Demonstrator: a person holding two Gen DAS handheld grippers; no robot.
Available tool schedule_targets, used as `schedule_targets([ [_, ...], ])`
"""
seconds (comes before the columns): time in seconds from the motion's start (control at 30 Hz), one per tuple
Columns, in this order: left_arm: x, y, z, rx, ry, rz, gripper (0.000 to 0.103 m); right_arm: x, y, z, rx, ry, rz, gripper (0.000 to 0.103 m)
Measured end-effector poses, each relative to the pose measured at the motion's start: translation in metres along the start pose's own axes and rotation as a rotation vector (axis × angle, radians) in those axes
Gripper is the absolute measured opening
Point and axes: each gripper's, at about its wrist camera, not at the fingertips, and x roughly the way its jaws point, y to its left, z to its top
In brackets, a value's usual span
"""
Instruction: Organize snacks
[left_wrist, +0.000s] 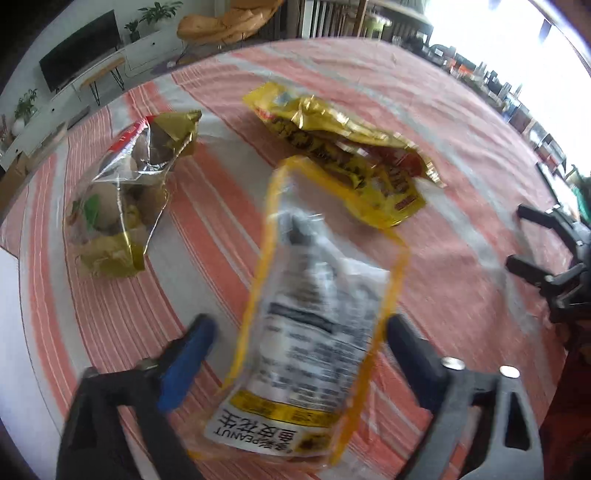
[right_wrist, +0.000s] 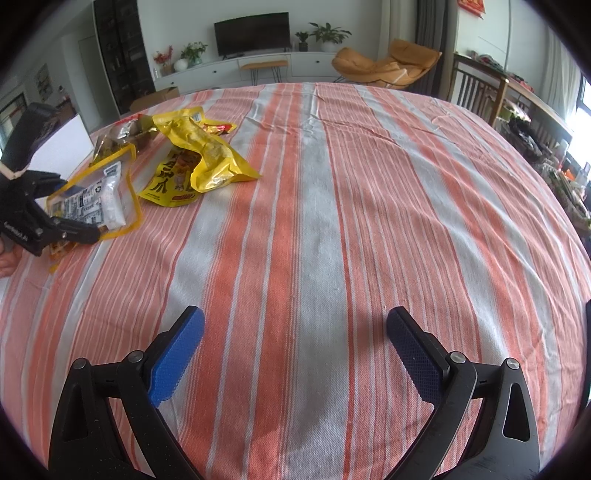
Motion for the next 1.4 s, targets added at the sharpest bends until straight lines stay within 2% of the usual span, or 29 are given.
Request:
schedule_targets([
  [0.03, -0.006, 0.001, -0.004, -0.026, -0.017, -0.013, 0.052, 0.000, 0.000, 0.000, 0.000, 0.000, 0.000, 0.101],
  [0.07, -0.012, 0.003, -0.008, -0.072, -0.028, -0.009, 0.048, 0.000, 0.000, 0.000, 0.000, 0.000, 0.000, 0.101],
  [0.13, -0.018, 0.005, -0.023, -0.138, -0.048, -0.016, 0.048, 0.000, 0.000, 0.000, 0.000, 0.000, 0.001, 0.101],
  [0.23, -0.032, 0.004, -0.056, -0.256, -0.092, 0.034, 0.048, 0.000, 0.000, 0.000, 0.002, -0.001, 0.003, 0.101],
  [0.3, -0.047, 0.007, -0.086, -0.389, -0.115, 0.048, 0.048, -0.001, 0.000, 0.000, 0.005, -0.002, 0.007, 0.101],
  [0.47, -0.069, 0.014, -0.137, -0.515, -0.176, 0.125, 0.050, -0.001, 0.001, 0.000, 0.004, -0.002, 0.006, 0.101],
  [0.5, -0.069, 0.015, -0.139, -0.525, -0.188, 0.124, 0.051, -0.001, 0.001, 0.000, 0.003, -0.001, 0.005, 0.101],
  [0.53, -0.071, 0.018, -0.143, -0.537, -0.205, 0.123, 0.061, -0.001, 0.001, 0.000, 0.003, -0.001, 0.005, 0.101],
  [0.57, -0.072, 0.018, -0.144, -0.543, -0.207, 0.147, 0.082, -0.001, 0.001, 0.000, 0.003, -0.002, 0.005, 0.101],
  [0.63, -0.068, 0.023, -0.144, -0.554, -0.185, 0.256, 0.102, -0.001, 0.001, -0.001, 0.005, -0.002, 0.007, 0.101],
  [0.77, -0.062, 0.022, -0.147, -0.545, -0.242, 0.290, 0.103, -0.001, 0.001, -0.001, 0.005, -0.002, 0.007, 0.101],
  [0.93, -0.058, 0.019, -0.145, -0.537, -0.266, 0.320, 0.103, -0.001, 0.002, -0.001, 0.002, -0.001, 0.005, 0.101],
  [1.4, -0.054, 0.012, -0.142, -0.526, -0.270, 0.335, 0.103, 0.001, 0.007, -0.002, -0.022, 0.013, -0.017, 0.101],
])
